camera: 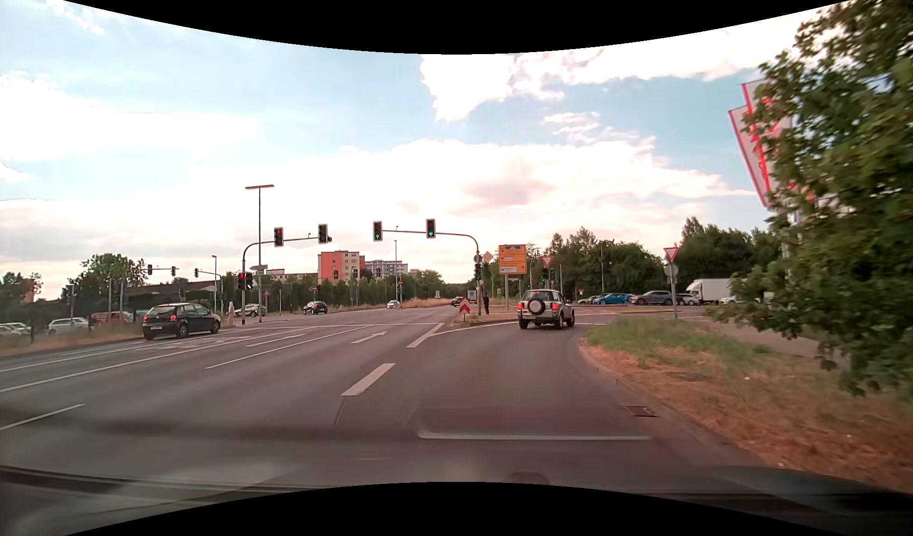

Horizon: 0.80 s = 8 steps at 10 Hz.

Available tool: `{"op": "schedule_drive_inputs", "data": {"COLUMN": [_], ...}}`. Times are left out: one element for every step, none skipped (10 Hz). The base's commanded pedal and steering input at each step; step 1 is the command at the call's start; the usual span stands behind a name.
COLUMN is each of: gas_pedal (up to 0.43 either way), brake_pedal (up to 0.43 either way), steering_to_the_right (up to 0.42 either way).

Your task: Follow the waypoints while adhering to traffic rules and regulations

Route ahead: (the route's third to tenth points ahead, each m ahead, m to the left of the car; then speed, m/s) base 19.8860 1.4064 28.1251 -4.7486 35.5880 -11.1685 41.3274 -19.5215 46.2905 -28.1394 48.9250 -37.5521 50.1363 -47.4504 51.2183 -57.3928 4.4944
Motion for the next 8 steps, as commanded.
{"op": "schedule_drive_inputs", "data": {"gas_pedal": [0.0,0.0,0.0,0.0,0.0,0.0,0.0,0.0], "brake_pedal": [0.0,0.0,0.0,0.0,0.0,0.0,0.0,0.0], "steering_to_the_right": [-0.026,-0.024,-0.021,-0.017,-0.012,-0.008,-0.005,-0.003]}}
